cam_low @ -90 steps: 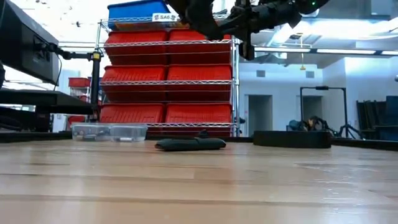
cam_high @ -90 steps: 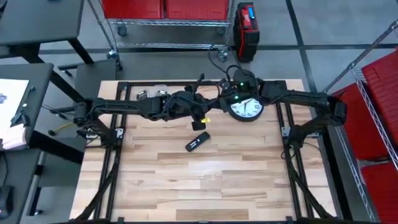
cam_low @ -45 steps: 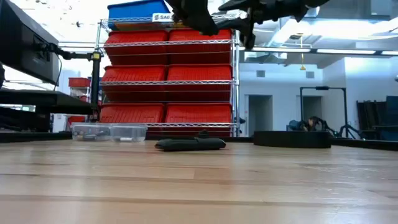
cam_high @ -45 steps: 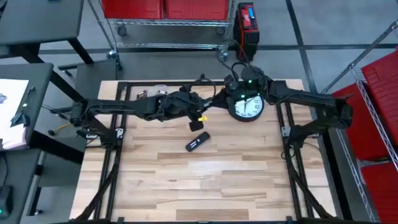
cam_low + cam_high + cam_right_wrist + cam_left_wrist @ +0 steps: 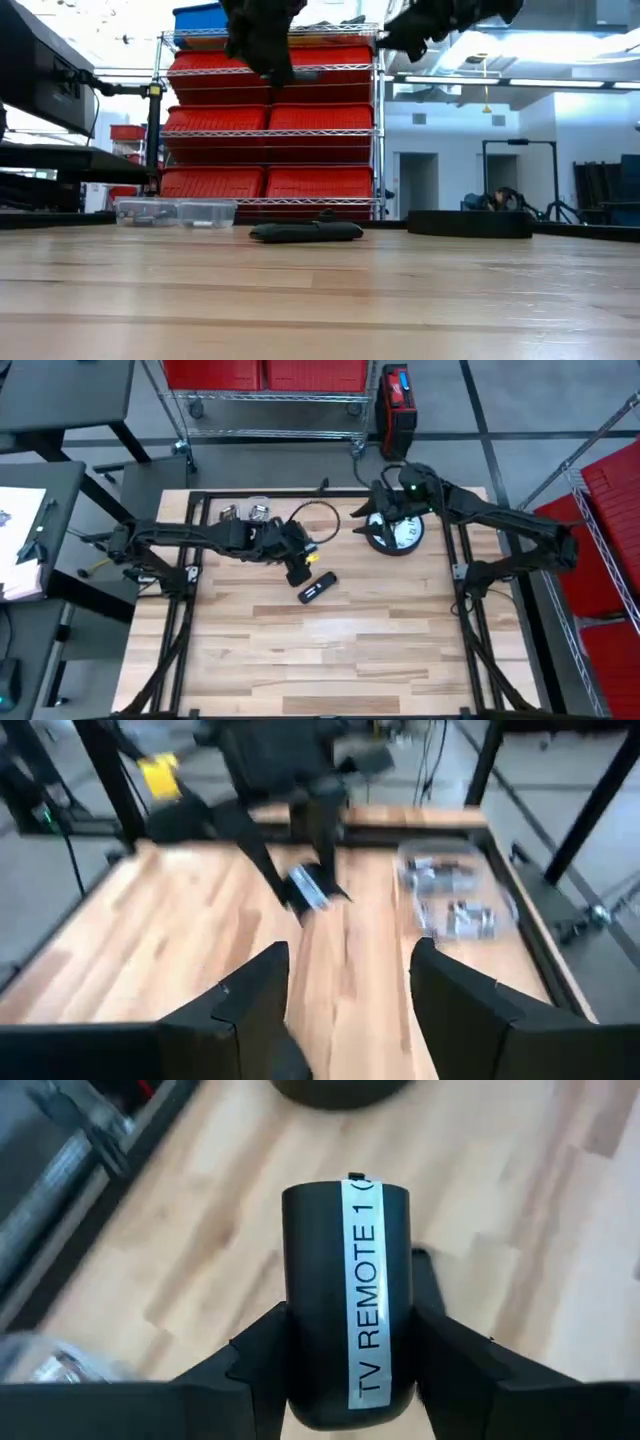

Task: Insert battery
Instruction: Close the remote battery compartment

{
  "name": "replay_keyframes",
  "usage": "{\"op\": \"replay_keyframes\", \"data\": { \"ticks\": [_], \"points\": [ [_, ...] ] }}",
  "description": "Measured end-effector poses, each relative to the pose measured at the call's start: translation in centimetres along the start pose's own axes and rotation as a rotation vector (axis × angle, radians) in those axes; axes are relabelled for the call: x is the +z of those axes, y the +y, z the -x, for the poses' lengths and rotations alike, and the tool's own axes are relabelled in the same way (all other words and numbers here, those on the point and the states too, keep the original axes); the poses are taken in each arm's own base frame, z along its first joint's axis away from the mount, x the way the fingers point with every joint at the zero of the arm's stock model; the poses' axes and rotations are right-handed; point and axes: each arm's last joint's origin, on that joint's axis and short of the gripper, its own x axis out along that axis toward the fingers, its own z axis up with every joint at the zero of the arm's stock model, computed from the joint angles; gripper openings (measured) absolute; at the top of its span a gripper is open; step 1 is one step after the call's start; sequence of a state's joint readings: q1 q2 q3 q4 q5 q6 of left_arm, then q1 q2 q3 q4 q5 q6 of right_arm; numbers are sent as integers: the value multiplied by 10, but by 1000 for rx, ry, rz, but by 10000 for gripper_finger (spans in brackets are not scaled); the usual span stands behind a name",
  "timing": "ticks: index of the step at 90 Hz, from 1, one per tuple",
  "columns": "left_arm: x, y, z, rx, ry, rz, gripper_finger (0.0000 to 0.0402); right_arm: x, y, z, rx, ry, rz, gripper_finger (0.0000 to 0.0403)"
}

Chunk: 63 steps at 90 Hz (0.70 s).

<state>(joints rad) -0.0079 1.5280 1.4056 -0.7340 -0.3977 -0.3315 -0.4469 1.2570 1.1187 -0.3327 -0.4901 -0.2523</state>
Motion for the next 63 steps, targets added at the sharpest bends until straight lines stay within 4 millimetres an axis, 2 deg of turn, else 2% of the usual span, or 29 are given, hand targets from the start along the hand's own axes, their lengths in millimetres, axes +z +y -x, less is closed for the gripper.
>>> {"op": "replay_keyframes", "data": {
  "ticks": [13, 39, 52, 63],
  "points": [
    [-12, -11, -5, 9, 81, 67, 153, -15, -6, -14, 17, 71, -29, 178],
    [-39, -48, -22, -20, 250, 158, 153, -77, -14, -49, 58, 91, -216, 178],
    [-50, -61, -45, -19, 324, 172, 153, -97, -10, -62, 75, 105, -262, 178],
    [-56, -70, -66, -35, 349, 176, 153, -99, -5, -65, 89, 103, -241, 178]
  ]
}}
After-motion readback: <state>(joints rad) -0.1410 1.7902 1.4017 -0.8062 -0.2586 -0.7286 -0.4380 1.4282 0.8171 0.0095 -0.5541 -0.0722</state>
